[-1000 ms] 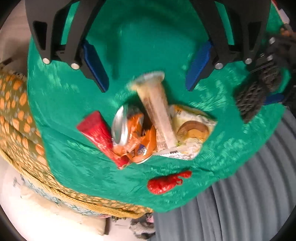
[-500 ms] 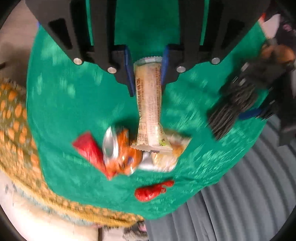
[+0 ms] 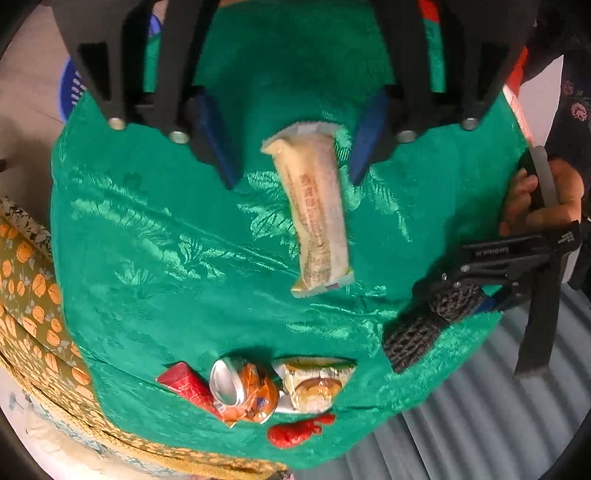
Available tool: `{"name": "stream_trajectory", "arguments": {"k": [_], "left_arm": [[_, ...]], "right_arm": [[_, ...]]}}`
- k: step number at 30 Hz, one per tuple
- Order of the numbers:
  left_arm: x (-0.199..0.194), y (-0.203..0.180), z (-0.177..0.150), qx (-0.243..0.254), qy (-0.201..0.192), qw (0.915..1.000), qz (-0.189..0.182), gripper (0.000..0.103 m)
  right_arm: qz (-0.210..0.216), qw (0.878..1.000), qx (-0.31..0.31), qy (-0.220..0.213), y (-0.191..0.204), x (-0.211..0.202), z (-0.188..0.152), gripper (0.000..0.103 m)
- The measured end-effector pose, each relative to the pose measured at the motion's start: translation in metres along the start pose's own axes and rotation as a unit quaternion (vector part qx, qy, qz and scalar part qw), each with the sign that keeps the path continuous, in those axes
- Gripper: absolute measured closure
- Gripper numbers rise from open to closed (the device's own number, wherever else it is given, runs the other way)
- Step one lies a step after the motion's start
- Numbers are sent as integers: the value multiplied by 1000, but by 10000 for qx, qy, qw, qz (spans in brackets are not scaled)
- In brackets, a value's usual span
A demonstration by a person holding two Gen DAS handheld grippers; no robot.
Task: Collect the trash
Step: 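Grasp the black fruit net with the left tool while the right grasps the white snack bar, then carry the fruit net and snack bar to the wastebasket and open both tools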
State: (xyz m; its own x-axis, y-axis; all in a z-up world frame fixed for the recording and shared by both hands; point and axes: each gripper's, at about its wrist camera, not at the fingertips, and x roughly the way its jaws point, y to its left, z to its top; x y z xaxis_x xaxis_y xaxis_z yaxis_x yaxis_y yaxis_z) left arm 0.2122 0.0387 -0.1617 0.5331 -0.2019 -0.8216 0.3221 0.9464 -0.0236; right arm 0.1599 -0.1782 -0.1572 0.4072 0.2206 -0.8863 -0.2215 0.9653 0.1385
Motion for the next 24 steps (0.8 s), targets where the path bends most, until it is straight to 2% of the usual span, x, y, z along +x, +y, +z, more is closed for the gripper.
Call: {"name": "stream_trajectory", "arguments": {"k": [5,9,12,14,15,16,17,18,20,24], "left_arm": [[-18,-2,-15,143,-62,9996,-220,6],[-30,-8,-4,136,-147,9990,-396,6],[-26,-15,6,297,-50,9995,-116,6],[-19,-15,9,350,60,9994,41,6],[-16,-13,9,330,131,9993,85,10],[-13,-10,9,283,202,9994,93,14],[-11,-8,9,244,254,9994,74,23],[-10,-5,8,170,279,9994,69,38],[-12,1,5,61,229,9997,70,63],[-26,3,-3,-141,27,9999,-89,67]], "right_arm": [[-37,9994,-306,-145,5,-12,0,36],[137,9992,-334,-196,12,-12,12,36],[83,9992,-376,-137,17,-5,23,37],[32,9993,-359,-22,17,2,26,44],[15,9993,-363,33,17,5,27,47],[5,9993,-375,68,18,7,28,56],[-1,9992,-384,90,18,9,28,70],[6,9994,-342,29,17,8,27,80],[68,9996,-221,-176,14,1,24,85],[222,9980,5,-584,4,-20,20,86]]}}
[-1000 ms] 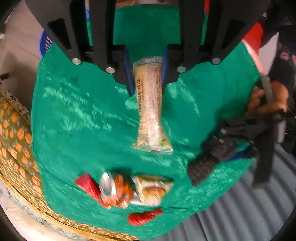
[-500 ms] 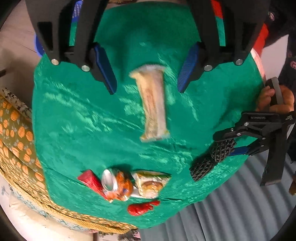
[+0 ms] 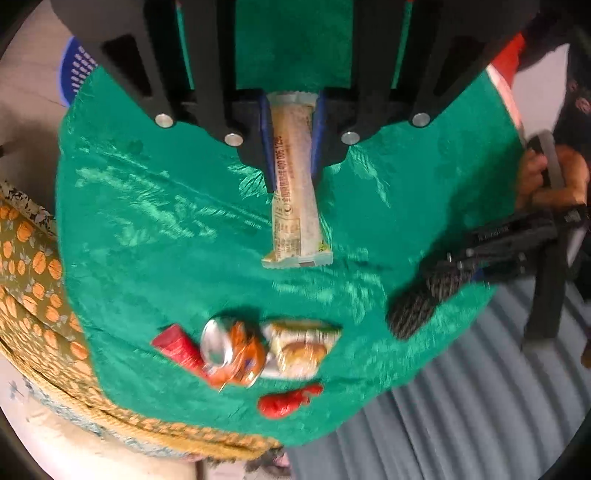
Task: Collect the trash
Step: 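Carry the fruit net and snack bar to the wastebasket and open both tools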
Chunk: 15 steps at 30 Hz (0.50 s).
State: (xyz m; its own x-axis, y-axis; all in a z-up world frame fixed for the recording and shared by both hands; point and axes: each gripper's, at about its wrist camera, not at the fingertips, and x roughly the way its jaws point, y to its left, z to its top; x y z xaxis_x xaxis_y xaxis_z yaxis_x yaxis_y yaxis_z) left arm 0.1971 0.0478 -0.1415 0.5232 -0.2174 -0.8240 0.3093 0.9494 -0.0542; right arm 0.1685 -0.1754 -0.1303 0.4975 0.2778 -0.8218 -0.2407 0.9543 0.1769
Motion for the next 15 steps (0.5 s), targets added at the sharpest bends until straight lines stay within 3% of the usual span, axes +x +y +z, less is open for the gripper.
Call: {"name": "stream_trajectory", "arguments": {"k": [4,8,15], "left_arm": [[-17,-19,-4,-43,-89,9995,-291,68],[-27,-67,-1,206,-103,9972,-707,68],[-35,-174,5,842,-91,9859,-1446,68]], "right_arm": [[219,9991,286,-245,-17,-23,-8,86],[268,9972,586,-382,-45,-44,-22,86],[-208,9894,1283,-654,-121,-93,-66,86]]}}
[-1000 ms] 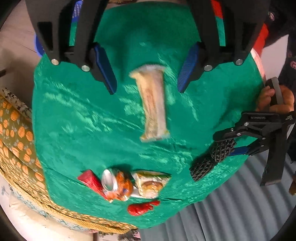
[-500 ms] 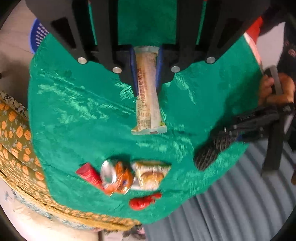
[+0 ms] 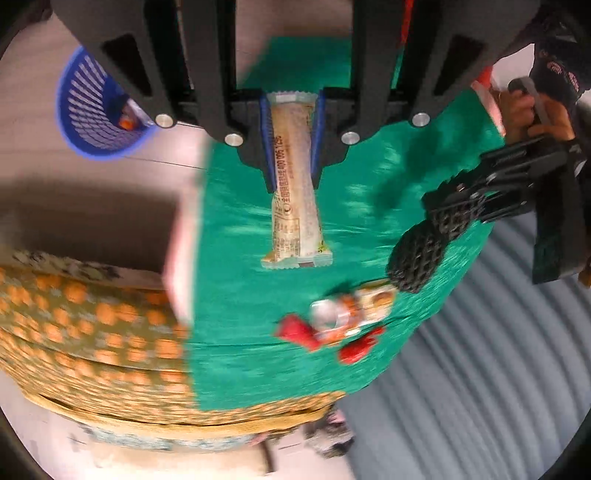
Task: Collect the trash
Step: 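Carry the fruit net and snack bar to the wastebasket and open both tools, then move both open tools back over the bed toward the remaining trash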
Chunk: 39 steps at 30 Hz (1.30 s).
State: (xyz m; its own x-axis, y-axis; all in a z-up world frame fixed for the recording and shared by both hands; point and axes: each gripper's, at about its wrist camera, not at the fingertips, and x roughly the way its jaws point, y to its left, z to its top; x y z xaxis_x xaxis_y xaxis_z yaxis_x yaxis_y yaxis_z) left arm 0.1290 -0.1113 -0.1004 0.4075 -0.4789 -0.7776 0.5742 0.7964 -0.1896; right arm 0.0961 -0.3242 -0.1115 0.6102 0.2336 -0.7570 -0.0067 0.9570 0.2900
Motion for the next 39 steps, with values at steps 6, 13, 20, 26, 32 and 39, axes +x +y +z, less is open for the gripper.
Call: {"name": "stream_trajectory", "arguments": {"k": [6,13,20,26,32,39], "left_arm": [[36,-97,16,557,216,9965,-586,67],[107,-187,16,810,698,9897,-947,66],[187,-229,3,861,1177,9848,-944,66],[236,-243,-6,948,1251,9834,-908,52],[254,-241,-8,848,1284,9852,-755,32],[191,-237,1,1015,717,9891,-792,15]], "right_arm": [[-700,9961,532,-46,-82,-24,-21,86],[-1258,9845,1221,-19,-175,-26,-58,86],[-1191,9778,1723,67,-221,-24,-82,86],[-1093,9717,2093,85,-246,-22,-92,76],[-1064,9698,2193,105,-252,-25,-98,57],[-1563,9686,1932,20,-238,-26,-93,21]]}}
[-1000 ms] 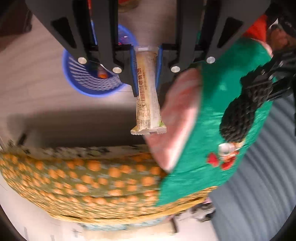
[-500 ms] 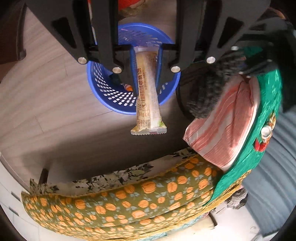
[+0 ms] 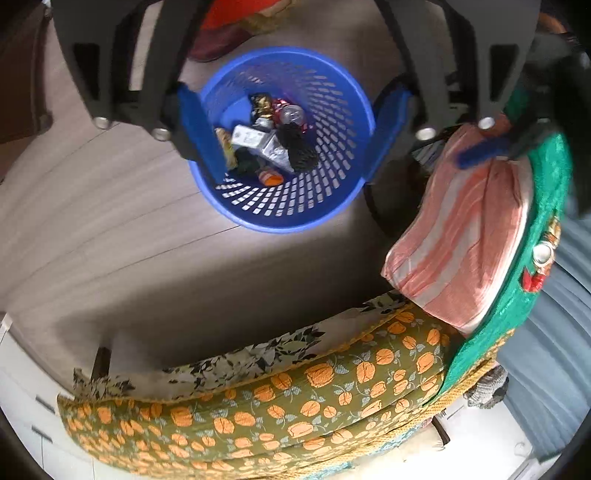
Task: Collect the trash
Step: 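Move both open tools back over the bed toward the remaining trash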
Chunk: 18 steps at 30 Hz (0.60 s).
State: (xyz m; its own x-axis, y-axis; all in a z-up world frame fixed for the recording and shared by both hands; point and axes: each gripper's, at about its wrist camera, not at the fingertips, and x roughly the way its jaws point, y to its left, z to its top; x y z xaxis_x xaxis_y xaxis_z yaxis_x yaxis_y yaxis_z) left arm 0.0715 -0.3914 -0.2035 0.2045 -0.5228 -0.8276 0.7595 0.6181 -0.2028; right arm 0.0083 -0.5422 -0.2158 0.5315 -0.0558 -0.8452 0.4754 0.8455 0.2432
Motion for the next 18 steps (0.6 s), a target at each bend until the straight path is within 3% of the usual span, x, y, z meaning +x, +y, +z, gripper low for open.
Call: {"name": "stream_trajectory", "arguments": {"k": [4,9,14,18], "left_arm": [[-55,6,-6,68,-379,9993,36,10],[-119,43,-28,41,-754,9962,441,6],[-161,105,-56,-188,-835,9900,1120,6],[-188,178,-83,-653,-759,9790,1775,6]], "right_arm": [[-448,9972,-363,-479,19,-12,-1,16],[-675,9862,-968,-1159,56,-30,-9,15],[-659,9772,-1610,-1218,112,-33,-18,15],[-110,9762,-1842,-1138,175,-39,-27,15]]}}
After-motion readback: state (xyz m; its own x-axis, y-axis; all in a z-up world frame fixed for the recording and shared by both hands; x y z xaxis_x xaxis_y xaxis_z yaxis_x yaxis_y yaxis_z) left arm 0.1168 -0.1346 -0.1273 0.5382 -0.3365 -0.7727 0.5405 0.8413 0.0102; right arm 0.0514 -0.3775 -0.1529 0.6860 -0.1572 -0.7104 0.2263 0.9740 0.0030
